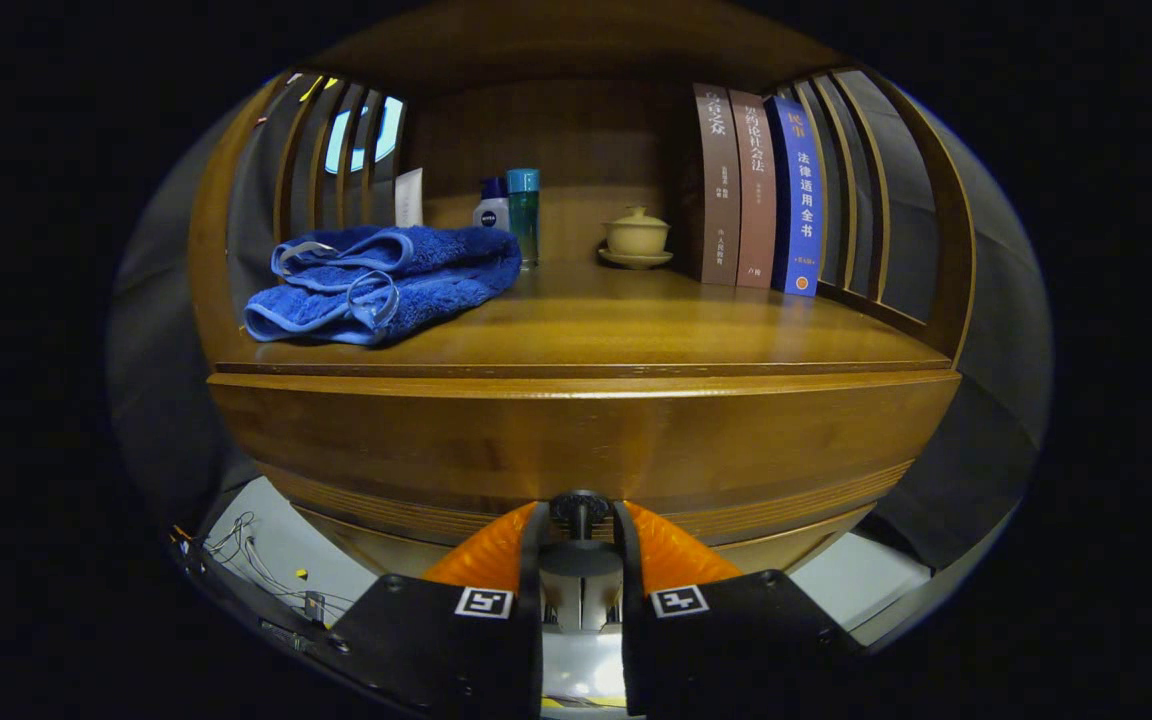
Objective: Pull open the drawer, take out the items inside it, and place them on the countertop above the cabinet.
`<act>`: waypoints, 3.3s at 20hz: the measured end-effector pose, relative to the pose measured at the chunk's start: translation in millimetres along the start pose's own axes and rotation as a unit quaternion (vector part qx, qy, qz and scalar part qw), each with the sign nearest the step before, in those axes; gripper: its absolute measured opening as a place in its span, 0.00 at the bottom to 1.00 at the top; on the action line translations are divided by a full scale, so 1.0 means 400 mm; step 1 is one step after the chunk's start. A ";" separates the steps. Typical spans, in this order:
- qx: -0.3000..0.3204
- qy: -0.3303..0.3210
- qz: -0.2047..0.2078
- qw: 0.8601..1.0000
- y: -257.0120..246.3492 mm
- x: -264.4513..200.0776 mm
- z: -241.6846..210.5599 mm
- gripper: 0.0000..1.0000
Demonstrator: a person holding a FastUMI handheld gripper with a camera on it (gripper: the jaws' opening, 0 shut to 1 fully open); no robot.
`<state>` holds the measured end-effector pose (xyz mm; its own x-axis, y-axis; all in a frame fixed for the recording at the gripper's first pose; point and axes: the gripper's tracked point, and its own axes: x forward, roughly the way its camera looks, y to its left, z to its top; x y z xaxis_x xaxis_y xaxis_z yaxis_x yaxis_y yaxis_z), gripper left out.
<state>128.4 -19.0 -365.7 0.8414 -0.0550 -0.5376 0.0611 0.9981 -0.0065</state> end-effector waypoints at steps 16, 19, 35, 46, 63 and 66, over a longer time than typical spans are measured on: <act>0.017 0.040 -0.001 0.999 -0.005 -0.204 -0.097 0.35; 0.021 0.048 -0.002 0.999 -0.002 -0.266 -0.127 0.35; 0.029 0.068 -0.010 0.997 -0.017 -0.420 -0.221 0.35; 0.047 -0.025 -0.037 0.998 -0.054 -0.532 -0.055 0.98; 0.028 0.144 -0.009 0.989 -0.003 -0.144 0.145 0.99; 0.015 0.195 -0.011 0.981 -0.001 -0.088 0.099 1.00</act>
<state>120.0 -18.6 -313.6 0.5702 -0.0553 -0.8197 0.0967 0.9953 0.0001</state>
